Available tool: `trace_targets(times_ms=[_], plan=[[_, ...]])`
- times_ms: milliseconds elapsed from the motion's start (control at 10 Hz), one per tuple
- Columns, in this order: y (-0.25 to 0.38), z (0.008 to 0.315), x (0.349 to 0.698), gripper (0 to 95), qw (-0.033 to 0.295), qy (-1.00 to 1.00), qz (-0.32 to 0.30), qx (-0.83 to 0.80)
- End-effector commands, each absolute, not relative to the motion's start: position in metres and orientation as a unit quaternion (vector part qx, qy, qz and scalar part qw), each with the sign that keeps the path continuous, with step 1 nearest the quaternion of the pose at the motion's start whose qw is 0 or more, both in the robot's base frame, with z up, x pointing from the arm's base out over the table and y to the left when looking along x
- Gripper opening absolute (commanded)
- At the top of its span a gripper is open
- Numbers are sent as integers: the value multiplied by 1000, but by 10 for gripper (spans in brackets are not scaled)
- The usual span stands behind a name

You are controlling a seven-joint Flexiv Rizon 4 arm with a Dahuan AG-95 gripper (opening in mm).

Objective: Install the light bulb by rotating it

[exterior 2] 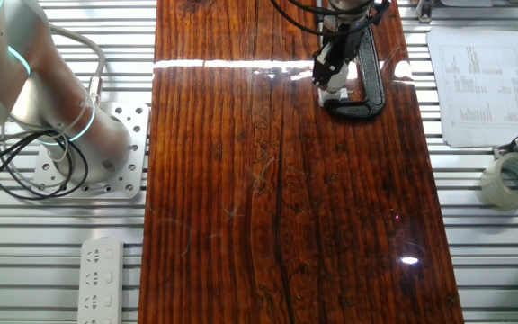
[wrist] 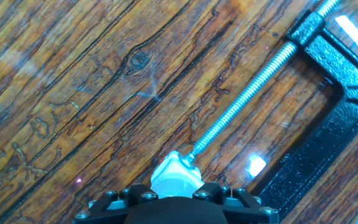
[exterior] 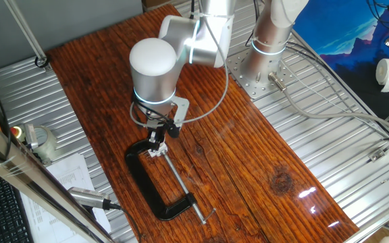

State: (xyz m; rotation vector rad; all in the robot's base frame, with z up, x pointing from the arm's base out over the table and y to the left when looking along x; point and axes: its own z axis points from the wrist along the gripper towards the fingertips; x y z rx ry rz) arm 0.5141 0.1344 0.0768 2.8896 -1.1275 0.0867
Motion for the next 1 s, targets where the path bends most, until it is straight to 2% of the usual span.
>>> trace_targets(times_ms=[100, 500, 600, 700, 800, 1000], plan=[[135, 77, 514, 570, 16, -336, 26, 941], [135, 78, 515, 570, 10, -281, 39, 959], [135, 79, 515, 760, 7, -272, 46, 961], [135, 79, 515, 760, 5, -258, 50, 965], [135, 79, 515, 570, 5, -244, 53, 968], [136, 79, 515, 570, 6, -232, 53, 971]])
